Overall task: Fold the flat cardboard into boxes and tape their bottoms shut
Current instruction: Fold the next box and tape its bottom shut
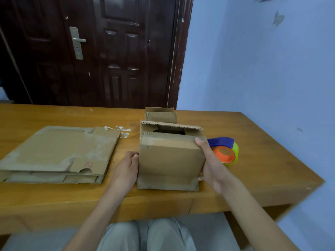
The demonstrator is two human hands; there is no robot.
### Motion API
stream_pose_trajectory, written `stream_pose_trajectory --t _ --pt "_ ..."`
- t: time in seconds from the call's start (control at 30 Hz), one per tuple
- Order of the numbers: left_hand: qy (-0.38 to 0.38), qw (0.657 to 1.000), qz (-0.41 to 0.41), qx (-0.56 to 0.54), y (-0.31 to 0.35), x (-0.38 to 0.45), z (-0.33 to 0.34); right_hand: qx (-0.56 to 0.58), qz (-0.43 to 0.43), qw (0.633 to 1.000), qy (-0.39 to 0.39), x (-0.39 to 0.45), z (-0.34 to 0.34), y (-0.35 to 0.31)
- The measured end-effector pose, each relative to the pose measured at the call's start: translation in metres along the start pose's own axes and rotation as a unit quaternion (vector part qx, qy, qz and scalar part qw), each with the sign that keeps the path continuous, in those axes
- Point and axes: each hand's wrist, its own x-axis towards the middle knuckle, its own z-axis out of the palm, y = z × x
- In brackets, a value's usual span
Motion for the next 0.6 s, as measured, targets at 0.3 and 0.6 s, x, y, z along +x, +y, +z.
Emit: stream_pose_trajectory --t 0.3,0.6 --pt "0.061 0.996 0.047 0.034 0.009 0.012 -0.01 0.014 -0.051 0.998 0.025 0.005 0.004 -0.013" --pt "-0.004 0.998 -0.021 -0.057 -0.013 0.016 -0.008 -0.01 0.007 1.0 -0.002 0.012 0.004 -0.005"
